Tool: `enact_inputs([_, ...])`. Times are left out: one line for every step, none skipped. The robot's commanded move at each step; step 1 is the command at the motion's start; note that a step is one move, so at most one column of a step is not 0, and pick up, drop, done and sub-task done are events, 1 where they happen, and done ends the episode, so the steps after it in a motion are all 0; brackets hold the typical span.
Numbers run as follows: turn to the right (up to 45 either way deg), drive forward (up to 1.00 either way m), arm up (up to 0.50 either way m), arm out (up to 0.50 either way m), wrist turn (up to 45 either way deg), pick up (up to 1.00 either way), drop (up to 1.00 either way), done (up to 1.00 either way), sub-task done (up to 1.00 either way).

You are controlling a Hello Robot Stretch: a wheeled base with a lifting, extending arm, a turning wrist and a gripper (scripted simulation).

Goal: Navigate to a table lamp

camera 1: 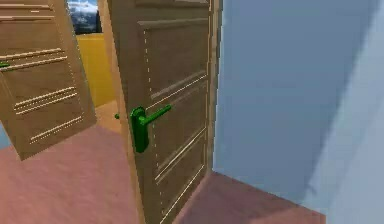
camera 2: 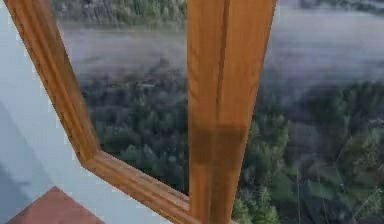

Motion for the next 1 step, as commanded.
enact_inputs([-45.0,0.0,0.0,0.0,0.0,0.0,0.0,0.0,0.0])
